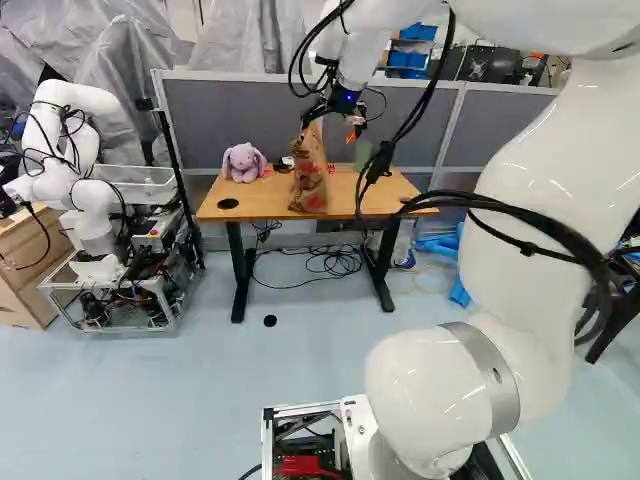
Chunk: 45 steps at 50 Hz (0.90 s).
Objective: Pick up the bag on the ground and place it on the table
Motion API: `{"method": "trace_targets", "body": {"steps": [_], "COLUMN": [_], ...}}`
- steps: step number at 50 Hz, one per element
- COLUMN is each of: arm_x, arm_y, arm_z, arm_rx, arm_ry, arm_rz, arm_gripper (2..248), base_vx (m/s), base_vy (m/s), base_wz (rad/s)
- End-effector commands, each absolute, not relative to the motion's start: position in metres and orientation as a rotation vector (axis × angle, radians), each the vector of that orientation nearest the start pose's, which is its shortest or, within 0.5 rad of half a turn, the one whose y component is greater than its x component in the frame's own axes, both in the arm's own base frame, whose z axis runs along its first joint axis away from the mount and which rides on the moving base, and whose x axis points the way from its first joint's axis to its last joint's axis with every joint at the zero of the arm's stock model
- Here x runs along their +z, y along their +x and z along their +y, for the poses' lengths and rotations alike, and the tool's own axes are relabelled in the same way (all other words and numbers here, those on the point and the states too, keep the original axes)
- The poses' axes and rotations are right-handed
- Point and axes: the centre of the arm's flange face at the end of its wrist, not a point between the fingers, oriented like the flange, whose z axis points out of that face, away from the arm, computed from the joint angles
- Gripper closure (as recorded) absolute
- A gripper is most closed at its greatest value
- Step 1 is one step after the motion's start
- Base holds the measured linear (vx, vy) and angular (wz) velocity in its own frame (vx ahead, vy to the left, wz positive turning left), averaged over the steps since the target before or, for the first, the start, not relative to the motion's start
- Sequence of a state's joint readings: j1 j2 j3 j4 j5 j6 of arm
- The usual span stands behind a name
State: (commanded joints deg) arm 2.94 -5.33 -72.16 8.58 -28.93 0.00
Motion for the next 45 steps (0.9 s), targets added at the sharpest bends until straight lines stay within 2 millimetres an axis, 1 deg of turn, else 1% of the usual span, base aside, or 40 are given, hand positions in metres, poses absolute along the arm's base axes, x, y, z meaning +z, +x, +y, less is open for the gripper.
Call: {"method": "trace_targets", "body": {"steps": [24, 45], "arm_x": [0.609, 0.559], "arm_y": [0.521, 0.491], "arm_z": [0.027, 0.019], "arm_rx": [-1.097, -1.240], "arm_ry": [-2.838, -2.813], "arm_rz": [0.089, 0.090], "arm_gripper": [3, 3], "base_vx": [0.000, 0.000], "base_vy": [0.000, 0.000], "base_wz": [0.000, 0.000]}}
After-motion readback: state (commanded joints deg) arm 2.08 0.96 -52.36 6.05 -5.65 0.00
